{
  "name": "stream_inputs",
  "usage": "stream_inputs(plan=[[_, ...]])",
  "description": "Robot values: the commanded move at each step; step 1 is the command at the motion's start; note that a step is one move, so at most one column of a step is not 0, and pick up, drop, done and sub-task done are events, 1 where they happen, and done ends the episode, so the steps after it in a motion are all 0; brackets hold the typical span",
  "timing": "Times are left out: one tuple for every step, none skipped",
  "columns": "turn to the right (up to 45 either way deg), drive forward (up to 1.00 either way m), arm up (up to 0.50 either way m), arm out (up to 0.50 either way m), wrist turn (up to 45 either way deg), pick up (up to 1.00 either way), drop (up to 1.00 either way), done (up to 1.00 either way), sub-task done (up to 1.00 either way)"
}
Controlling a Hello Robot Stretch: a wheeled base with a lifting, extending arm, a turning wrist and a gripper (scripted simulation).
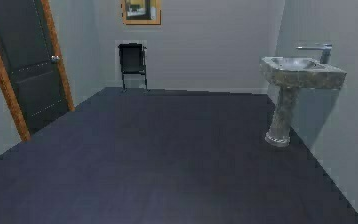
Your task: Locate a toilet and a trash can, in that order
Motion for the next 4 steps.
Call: stream_inputs(plan=[[0.0,1.0,0.0,0.0,0.0,0.0,0.0,0.0,0.0],[0.0,1.0,0.0,0.0,0.0,0.0,0.0,0.0,0.0],[0.0,1.0,0.0,0.0,0.0,0.0,0.0,0.0,0.0],[-6.0,0.0,0.0,0.0,0.0,0.0,0.0,0.0,0.0]])
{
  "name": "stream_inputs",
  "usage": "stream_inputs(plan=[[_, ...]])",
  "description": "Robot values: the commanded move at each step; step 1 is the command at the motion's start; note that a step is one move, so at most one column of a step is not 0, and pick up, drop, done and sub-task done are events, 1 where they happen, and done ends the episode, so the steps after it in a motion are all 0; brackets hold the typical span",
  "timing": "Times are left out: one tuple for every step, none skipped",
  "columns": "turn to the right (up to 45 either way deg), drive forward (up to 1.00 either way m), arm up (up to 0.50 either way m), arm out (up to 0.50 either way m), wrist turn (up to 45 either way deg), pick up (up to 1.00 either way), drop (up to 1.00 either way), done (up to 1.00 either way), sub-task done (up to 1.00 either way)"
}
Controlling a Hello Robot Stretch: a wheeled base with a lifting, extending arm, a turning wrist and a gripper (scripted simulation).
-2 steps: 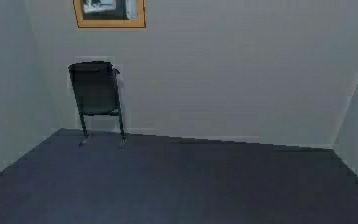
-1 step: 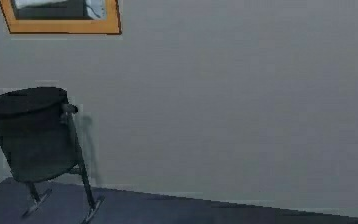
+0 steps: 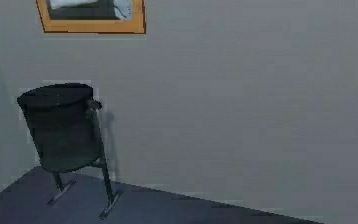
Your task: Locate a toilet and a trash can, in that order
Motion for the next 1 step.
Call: stream_inputs(plan=[[0.0,0.55,0.0,0.0,0.0,0.0,0.0,0.0,0.0]])
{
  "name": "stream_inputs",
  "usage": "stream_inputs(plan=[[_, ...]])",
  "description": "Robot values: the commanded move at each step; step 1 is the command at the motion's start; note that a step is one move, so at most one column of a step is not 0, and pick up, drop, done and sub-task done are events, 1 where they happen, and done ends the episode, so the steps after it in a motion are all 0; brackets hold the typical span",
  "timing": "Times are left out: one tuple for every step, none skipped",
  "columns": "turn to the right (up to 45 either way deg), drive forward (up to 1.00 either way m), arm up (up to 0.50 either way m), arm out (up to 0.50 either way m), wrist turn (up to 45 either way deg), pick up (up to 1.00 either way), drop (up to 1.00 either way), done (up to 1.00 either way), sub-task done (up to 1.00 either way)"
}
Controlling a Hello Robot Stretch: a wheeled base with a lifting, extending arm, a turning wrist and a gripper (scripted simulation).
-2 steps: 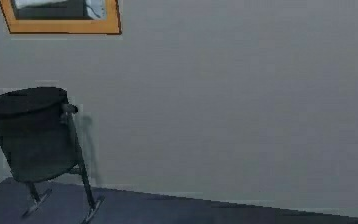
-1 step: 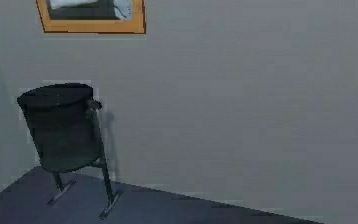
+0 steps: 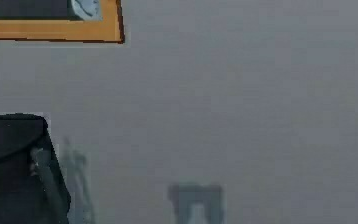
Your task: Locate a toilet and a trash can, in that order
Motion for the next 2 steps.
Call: stream_inputs(plan=[[-45.0,0.0,0.0,0.0,0.0,0.0,0.0,0.0,0.0],[0.0,0.0,0.0,0.0,0.0,0.0,0.0,1.0,0.0]])
